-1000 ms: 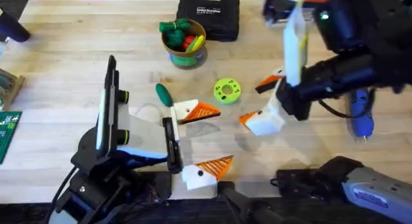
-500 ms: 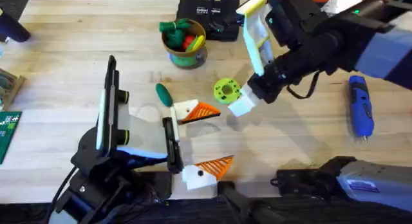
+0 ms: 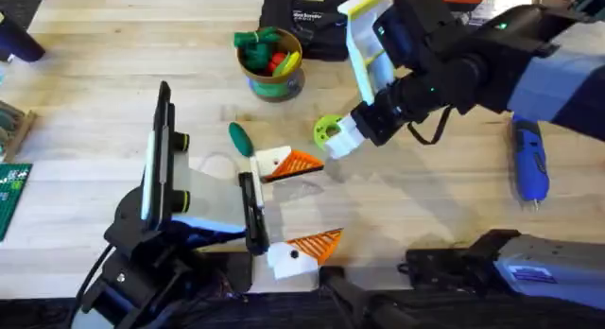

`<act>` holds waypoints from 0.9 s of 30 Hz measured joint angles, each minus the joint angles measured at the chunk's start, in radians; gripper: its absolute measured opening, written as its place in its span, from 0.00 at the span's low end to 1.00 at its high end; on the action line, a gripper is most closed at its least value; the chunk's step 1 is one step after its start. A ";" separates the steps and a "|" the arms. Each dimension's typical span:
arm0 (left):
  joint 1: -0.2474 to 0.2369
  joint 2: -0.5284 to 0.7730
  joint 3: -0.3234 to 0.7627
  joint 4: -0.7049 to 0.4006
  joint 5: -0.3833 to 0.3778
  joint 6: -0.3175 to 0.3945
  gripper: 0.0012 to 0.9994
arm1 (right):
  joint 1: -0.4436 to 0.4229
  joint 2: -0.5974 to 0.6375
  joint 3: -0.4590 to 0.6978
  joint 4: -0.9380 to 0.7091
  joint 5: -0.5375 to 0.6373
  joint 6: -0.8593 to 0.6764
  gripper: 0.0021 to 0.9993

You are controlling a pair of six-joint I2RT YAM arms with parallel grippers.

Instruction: Pick up the gripper from the table and insert it into the empty holder that is missing its gripper. Then pick up a screw, insert it into the mounting hole, and use the screwdriver to tighten it. Finally, clean up the table by picking up the vegetable and placing it into the bucket.

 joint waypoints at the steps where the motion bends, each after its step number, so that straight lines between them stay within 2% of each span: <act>1: 0.000 0.000 0.000 0.000 0.000 0.000 0.99 | 0.007 0.000 0.000 0.000 0.004 0.009 0.99; 10: 0.000 0.000 0.000 0.000 0.000 0.000 0.99 | 0.064 0.032 0.000 0.023 0.012 0.042 0.98; 16: 0.000 0.000 0.000 0.000 0.000 0.000 0.99 | 0.066 0.103 0.000 0.056 0.012 0.053 0.83; 20: 0.000 0.000 0.000 0.000 0.000 0.000 0.99 | 0.067 0.125 0.000 0.060 0.012 0.056 0.68; 27: 0.000 0.000 0.000 0.000 0.000 0.000 0.99 | 0.081 0.170 0.000 0.065 0.015 0.063 0.55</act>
